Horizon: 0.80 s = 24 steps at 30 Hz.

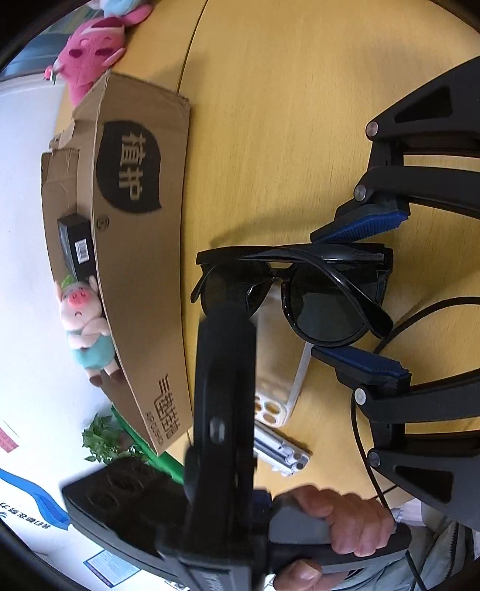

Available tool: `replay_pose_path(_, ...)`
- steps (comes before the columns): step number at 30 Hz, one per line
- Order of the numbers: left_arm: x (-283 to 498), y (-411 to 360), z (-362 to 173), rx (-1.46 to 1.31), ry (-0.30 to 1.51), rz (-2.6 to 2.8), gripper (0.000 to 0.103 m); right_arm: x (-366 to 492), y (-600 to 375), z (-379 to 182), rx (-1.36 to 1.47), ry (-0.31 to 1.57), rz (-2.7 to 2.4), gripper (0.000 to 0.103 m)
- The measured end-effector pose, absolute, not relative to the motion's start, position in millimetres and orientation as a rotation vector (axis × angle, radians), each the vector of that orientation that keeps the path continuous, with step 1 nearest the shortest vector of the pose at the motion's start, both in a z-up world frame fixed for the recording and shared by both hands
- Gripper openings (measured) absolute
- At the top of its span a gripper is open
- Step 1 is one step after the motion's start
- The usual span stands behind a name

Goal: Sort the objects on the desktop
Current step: 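Lift the sunglasses with the right gripper and carry them over the box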

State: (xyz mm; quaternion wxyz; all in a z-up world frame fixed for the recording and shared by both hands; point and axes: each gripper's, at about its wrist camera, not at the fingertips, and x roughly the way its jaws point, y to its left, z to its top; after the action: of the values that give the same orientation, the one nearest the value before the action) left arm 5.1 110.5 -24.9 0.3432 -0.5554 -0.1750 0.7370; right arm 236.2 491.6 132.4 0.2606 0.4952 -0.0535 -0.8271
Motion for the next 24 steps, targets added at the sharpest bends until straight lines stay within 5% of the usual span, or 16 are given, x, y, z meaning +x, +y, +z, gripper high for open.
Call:
replay_pose_path(5, -1.0, 112.4, -40.2, -1.501, -0.514, 1.846, 0.045, 238.3, 492.1, 136.9, 1.321, -0.170, -2.228, 0.052)
replay_pose_path(13, -0.8, 109.3, -31.8, -1.446, -0.535, 1.841, 0.025, 240.1, 491.1, 148.6, 1.285, -0.171, -2.243, 0.050)
replay_pose_path(24, -25.9, 110.0, 11.2, -1.332, -0.515, 1.864, 0.025, 225.3, 488.8, 193.8, 1.150, -0.103, -2.328, 0.050)
